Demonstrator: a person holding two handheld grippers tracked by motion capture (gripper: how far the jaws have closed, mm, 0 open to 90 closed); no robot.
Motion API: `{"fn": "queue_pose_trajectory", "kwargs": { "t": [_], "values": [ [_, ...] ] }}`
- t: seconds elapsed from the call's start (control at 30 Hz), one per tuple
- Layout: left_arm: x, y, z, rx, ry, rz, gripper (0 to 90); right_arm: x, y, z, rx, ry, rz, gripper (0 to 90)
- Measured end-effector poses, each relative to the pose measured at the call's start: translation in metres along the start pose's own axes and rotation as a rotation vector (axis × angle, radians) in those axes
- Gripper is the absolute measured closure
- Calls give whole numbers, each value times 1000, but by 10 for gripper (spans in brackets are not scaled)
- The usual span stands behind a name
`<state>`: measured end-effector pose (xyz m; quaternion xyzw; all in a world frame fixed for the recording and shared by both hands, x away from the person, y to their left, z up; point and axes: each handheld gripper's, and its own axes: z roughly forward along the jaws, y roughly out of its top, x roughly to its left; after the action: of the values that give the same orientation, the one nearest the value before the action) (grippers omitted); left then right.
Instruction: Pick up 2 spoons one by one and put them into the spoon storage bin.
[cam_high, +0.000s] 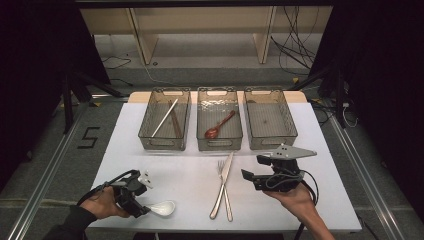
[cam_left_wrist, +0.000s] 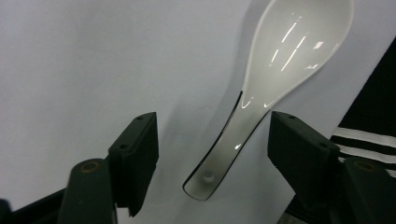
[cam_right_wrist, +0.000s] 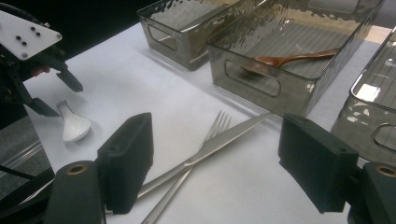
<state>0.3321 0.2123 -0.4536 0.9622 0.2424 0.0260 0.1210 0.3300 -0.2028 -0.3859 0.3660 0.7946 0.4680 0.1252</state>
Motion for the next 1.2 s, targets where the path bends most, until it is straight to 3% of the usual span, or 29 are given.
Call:
{"fn": "queue_pose_trajectory", "kwargs": {
  "t": [0.13,0.43,0.77,0.97,1.2],
  "values": [
    [-2,1,4,23,-6,31,393,0,0,0,0,0,0,276],
    [-3,3,10,62,-6,59,520,0,0,0,0,0,0,276],
    [-7,6,10,77,-20,98,648,0,0,0,2,-1,-1,276],
    [-6,7,10,62,-44,88,742,1,0,0,2,-1,0,276],
    [-6,7,10,58,-45,72,753,0,0,-1,1,-1,-1,276]
  ]
}}
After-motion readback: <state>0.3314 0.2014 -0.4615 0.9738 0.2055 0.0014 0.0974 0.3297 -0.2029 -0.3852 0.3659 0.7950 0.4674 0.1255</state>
